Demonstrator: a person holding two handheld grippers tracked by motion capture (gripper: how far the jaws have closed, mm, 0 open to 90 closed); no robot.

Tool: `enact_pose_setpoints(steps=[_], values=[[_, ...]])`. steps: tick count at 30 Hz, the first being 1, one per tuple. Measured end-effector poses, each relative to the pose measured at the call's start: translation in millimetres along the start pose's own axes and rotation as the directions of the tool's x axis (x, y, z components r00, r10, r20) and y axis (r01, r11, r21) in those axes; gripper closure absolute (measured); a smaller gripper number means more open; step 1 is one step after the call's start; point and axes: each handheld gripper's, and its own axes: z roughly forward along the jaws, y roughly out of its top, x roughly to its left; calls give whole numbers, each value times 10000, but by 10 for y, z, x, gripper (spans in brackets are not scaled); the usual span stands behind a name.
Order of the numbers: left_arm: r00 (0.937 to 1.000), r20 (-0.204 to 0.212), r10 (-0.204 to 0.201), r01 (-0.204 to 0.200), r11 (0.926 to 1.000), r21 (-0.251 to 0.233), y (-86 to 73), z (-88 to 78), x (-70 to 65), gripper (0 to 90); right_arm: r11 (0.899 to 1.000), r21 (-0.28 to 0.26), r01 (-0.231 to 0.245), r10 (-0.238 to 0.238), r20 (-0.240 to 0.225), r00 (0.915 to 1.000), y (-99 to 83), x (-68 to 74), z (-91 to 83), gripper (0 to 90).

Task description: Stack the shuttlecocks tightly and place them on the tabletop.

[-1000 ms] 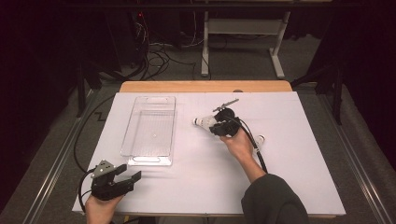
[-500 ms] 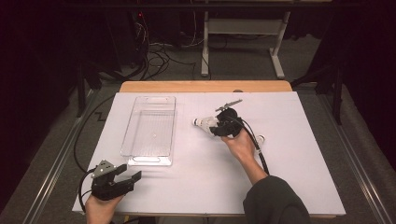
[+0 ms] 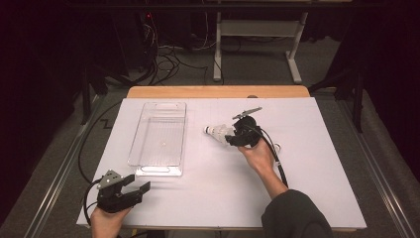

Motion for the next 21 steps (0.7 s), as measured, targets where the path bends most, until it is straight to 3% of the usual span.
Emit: enact_pose_setpoints(steps=[21], values=[[10000, 2, 21, -21, 10000, 9, 2, 3, -1, 317, 9994, -356, 49, -44, 140, 9999, -72, -57, -226, 558]])
